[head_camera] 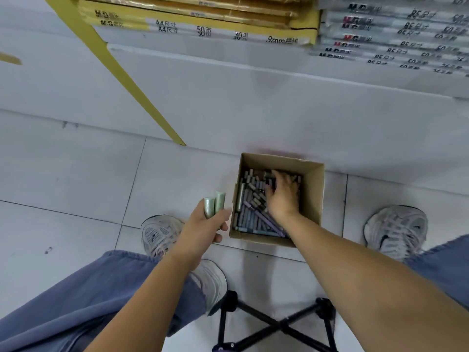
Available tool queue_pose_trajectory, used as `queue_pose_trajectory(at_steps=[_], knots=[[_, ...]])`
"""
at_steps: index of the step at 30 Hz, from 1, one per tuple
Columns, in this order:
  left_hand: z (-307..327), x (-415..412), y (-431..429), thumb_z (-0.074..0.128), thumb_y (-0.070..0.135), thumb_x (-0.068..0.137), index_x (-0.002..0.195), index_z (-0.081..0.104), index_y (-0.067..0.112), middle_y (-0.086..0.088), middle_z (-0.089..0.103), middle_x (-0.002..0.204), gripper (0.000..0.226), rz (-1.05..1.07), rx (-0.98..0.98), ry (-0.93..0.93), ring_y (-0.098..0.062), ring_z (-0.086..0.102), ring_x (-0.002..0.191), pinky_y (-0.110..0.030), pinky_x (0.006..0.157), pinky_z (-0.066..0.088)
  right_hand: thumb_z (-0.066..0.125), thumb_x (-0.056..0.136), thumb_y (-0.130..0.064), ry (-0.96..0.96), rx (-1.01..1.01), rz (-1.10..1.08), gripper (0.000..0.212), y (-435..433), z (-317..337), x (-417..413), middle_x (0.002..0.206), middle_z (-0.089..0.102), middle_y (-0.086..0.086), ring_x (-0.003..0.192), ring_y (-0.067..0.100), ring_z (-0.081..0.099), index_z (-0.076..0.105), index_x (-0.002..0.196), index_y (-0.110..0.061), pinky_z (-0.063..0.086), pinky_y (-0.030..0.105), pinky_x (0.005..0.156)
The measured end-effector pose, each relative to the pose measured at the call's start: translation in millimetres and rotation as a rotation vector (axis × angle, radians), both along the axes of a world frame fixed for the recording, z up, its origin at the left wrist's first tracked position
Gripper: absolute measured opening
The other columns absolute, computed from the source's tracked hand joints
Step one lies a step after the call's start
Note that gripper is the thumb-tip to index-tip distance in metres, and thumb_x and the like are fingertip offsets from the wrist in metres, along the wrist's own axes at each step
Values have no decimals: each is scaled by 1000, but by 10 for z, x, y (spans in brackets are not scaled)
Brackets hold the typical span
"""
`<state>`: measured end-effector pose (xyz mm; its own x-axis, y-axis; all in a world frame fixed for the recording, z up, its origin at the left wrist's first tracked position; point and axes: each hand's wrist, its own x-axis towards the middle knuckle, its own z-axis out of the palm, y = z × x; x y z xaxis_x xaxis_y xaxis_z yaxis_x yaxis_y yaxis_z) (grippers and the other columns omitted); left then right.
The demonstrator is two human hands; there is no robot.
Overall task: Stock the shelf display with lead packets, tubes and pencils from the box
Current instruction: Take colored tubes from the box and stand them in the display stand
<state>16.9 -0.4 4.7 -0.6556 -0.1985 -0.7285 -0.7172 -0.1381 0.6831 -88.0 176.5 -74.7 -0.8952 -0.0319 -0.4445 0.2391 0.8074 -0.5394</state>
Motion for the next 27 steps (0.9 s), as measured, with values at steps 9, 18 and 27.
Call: queue_pose_trajectory(at_steps=[9, 18, 27], knots=[[-177, 10, 29, 75, 31, 87, 100, 59, 22, 19, 65, 69, 22, -93, -12, 18, 2, 60, 63, -17, 55, 48, 60, 92, -25, 70, 122, -23, 38, -65, -141, -15, 136, 36, 9, 124, 31, 37, 54, 130, -25, 35, 38, 103], [-177, 50, 24, 72, 34, 89, 98, 60, 23, 18, 64, 65, 18, -87, -16, 21, 0, 59, 62, -18, 55, 48, 65, 87, -19, 165, 128, -16, 27, -69, -10, -6, 125, 49, 10, 118, 31, 43, 61, 114, -20, 40, 42, 96], [-200, 63, 26, 74, 41, 83, 95, 62, 27, 16, 63, 65, 22, -71, -2, 22, -3, 59, 63, -19, 54, 47, 58, 95, -29, -203, -239, 131, 50, -106, 130, 79, 137, 52, 7, 122, 24, 52, 40, 141, -23, 44, 33, 95]])
